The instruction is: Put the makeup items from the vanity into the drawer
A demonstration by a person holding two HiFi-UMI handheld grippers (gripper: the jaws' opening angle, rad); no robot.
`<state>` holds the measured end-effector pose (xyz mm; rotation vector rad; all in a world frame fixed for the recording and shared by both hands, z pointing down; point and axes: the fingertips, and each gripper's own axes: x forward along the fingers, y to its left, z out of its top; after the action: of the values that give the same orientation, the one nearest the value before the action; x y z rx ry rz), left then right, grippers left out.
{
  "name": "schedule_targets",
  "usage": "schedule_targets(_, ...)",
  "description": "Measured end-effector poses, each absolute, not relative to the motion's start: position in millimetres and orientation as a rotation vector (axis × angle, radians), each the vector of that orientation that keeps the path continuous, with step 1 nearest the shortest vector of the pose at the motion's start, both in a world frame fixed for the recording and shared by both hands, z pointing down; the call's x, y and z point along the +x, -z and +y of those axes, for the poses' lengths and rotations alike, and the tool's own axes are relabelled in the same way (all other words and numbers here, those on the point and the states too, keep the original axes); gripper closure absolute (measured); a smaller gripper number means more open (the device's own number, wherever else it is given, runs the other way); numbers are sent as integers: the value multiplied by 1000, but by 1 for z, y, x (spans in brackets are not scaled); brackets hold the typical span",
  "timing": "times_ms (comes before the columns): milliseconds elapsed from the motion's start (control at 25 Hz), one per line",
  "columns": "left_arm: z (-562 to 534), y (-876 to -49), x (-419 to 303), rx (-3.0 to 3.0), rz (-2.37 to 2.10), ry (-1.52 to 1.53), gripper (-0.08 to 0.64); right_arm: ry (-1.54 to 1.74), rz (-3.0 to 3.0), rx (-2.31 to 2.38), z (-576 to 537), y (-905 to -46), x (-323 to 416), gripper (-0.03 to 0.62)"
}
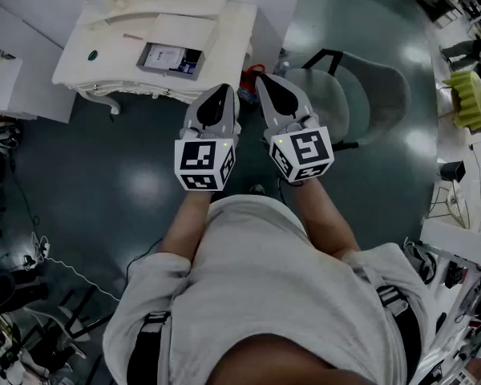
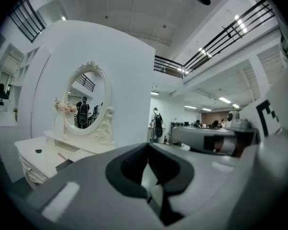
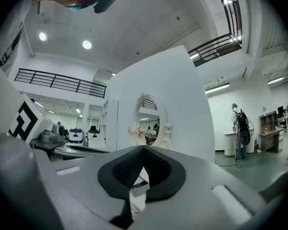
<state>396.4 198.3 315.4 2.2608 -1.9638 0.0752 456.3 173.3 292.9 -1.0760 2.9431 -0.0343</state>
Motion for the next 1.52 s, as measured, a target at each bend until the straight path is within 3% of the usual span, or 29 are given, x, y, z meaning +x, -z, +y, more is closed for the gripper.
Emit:
schedule_targets(360, 222, -335, 341, 2147, -2009, -107, 558, 74, 2995, -955, 182, -314, 394, 594)
schedule_targets(840, 248, -364, 219, 1964, -2111, -171, 558, 72, 3115, -553, 212, -329, 253, 594)
schedule_targets(1200, 218, -351, 107, 2014, -2088, -141, 557, 97, 3184, -616, 175, -326, 148, 594)
schedule_targets(1520, 205, -346, 47, 2043, -2002, -86, 557, 95, 3219, -739, 156, -322, 96, 594)
